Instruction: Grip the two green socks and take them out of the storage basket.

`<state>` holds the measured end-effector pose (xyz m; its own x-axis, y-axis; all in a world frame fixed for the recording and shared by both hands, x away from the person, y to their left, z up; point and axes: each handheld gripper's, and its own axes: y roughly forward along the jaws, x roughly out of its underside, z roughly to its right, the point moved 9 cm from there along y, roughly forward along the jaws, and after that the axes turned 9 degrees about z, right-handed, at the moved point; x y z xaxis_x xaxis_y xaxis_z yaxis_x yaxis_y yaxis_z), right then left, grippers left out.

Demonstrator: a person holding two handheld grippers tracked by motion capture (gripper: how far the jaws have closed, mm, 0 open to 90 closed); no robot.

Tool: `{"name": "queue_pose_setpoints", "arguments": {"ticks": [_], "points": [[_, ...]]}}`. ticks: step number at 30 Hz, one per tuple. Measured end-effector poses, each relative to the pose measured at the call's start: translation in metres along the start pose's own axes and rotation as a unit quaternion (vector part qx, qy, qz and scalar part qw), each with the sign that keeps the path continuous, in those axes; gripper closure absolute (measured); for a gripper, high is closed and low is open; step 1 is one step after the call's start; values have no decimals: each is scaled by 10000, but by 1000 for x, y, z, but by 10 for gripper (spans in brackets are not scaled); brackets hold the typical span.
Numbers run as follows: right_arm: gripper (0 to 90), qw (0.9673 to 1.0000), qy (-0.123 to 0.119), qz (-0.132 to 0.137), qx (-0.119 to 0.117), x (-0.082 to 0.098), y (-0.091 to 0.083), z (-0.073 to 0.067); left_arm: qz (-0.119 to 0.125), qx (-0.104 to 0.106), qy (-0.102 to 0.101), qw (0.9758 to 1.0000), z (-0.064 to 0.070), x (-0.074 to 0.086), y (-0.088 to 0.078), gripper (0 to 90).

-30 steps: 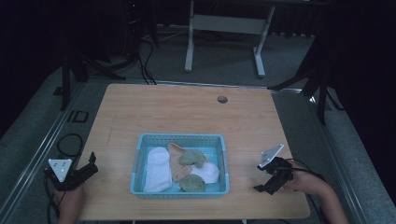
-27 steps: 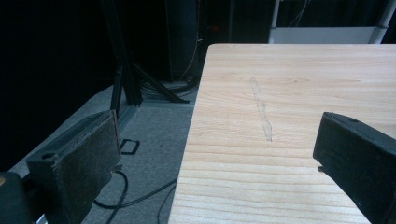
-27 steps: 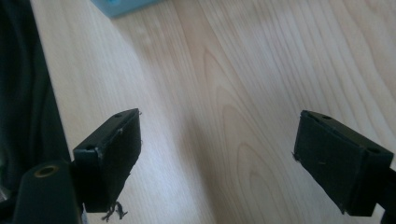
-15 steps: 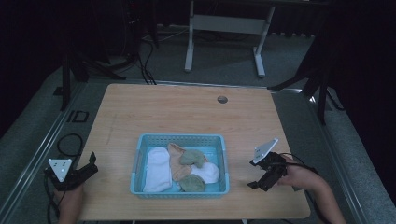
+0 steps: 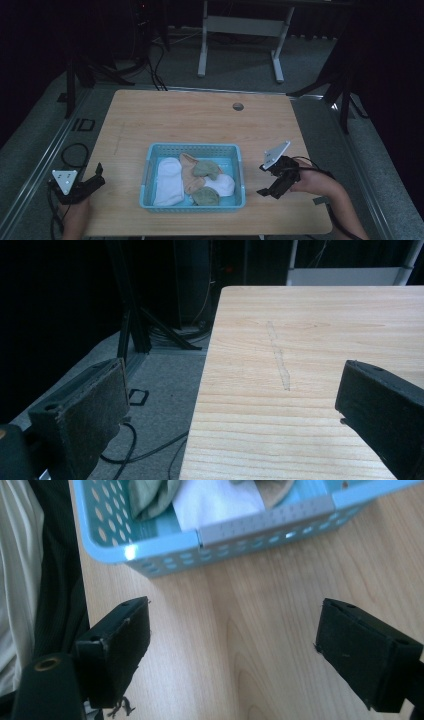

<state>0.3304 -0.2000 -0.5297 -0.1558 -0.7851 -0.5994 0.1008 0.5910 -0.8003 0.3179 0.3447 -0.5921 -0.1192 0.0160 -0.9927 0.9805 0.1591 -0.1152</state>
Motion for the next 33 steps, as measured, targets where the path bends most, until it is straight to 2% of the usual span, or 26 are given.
{"name": "queue_pose_setpoints", "arguments": {"ticks": [8, 14, 33], "points": [[148, 9999, -141, 5, -76, -20, 4, -2, 0, 11, 0, 10000, 0, 0, 0, 3], [174, 9995, -239, -31, -218, -31, 11, -5, -3, 17, 1, 10000, 0, 0, 0, 4], [189, 9969, -503, -156, -579, -60, 45, -14, -4, 53, 4, 10000, 1, 0, 0, 3]]}}
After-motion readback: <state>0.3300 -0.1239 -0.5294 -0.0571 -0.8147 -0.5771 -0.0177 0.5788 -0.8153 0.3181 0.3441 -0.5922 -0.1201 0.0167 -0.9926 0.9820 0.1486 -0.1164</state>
